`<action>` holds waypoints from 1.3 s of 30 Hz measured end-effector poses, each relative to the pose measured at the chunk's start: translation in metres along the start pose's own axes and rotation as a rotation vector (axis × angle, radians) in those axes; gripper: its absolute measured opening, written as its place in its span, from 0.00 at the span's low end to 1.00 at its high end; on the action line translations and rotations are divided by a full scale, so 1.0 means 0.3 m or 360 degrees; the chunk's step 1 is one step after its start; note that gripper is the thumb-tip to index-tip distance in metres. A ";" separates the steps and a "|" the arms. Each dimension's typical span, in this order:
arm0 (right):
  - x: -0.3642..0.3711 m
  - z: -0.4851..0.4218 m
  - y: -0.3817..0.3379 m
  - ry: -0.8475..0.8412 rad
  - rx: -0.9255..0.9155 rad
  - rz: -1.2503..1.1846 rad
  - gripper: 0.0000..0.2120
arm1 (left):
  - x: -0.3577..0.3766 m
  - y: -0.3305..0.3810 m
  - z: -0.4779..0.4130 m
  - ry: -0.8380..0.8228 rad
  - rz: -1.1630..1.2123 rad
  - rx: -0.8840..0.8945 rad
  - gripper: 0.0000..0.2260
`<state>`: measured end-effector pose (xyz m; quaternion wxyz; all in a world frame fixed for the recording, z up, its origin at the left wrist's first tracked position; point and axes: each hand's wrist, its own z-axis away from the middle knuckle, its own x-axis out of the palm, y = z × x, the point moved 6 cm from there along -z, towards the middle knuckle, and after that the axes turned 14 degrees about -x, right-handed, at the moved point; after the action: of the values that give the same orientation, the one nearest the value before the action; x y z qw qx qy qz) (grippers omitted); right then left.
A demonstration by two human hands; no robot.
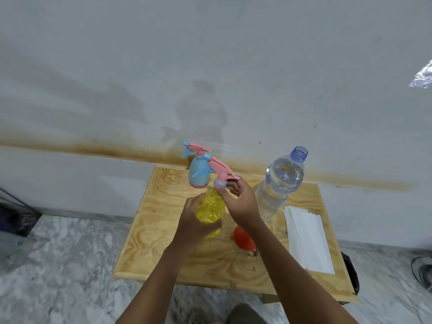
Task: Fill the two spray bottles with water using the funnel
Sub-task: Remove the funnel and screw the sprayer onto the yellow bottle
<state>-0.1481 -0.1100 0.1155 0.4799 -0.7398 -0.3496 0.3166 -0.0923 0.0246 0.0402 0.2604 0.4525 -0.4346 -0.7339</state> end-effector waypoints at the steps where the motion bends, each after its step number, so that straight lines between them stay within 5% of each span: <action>1: -0.004 0.002 0.001 0.0009 0.0000 0.0000 0.14 | 0.001 0.001 0.001 -0.0001 0.0005 -0.0007 0.35; 26: -0.053 -0.016 0.007 -0.0001 0.0074 0.0008 0.13 | 0.004 0.062 -0.008 -0.0005 0.0097 0.0057 0.36; 32: -0.028 -0.007 -0.041 -0.0228 0.0049 -0.0016 0.11 | 0.002 0.072 -0.004 -0.0017 0.0155 0.0059 0.33; 39: -0.033 0.009 -0.042 0.0051 0.0045 0.0054 0.09 | 0.004 0.069 -0.007 -0.0036 0.0218 0.0036 0.35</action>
<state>-0.1585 -0.1131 0.1277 0.4904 -0.7437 -0.3248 0.3178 -0.0912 0.0127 0.0572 0.3000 0.4163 -0.4756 -0.7145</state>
